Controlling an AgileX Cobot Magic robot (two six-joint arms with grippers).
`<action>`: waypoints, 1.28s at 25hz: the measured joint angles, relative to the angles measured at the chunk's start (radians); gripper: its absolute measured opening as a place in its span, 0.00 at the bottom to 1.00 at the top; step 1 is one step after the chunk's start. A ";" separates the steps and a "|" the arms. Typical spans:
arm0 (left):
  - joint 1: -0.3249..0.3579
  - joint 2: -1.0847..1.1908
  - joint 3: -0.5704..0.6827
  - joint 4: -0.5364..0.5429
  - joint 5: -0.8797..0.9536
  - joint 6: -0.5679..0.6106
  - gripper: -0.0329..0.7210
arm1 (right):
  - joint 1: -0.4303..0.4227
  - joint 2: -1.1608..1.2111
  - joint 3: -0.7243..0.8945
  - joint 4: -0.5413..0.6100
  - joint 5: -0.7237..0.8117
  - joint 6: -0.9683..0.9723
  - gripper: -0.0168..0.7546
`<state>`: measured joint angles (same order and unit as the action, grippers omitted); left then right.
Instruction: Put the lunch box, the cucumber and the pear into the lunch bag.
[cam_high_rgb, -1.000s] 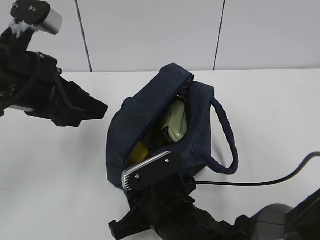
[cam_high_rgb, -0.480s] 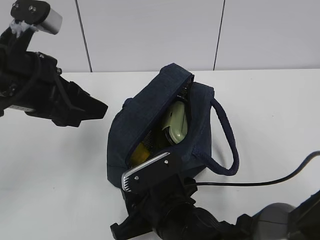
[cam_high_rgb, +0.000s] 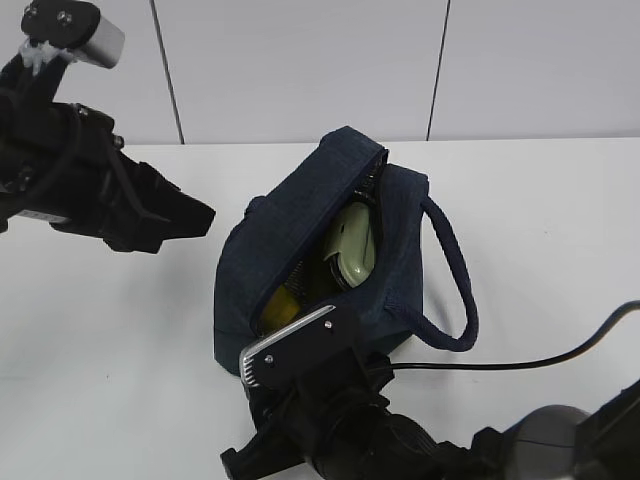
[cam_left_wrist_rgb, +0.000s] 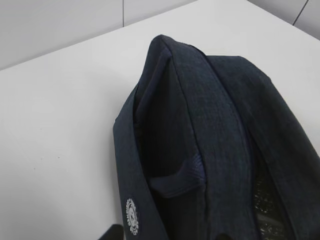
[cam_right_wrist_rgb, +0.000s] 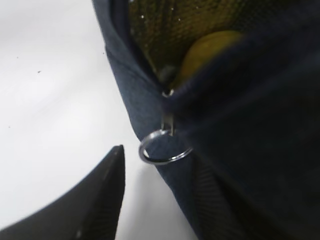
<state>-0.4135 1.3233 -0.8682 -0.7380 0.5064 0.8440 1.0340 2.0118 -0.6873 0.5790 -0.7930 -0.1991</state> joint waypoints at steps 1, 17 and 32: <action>0.000 0.000 0.000 0.000 0.000 0.000 0.48 | 0.000 0.000 -0.010 0.000 0.000 -0.002 0.48; 0.000 0.000 0.000 -0.002 -0.001 0.000 0.48 | 0.000 0.006 -0.039 0.019 0.027 -0.020 0.48; 0.000 0.000 0.000 -0.002 -0.003 0.000 0.48 | 0.000 0.006 -0.039 0.084 0.055 -0.088 0.02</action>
<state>-0.4135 1.3233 -0.8682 -0.7402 0.5036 0.8440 1.0340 2.0178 -0.7267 0.6629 -0.7384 -0.2873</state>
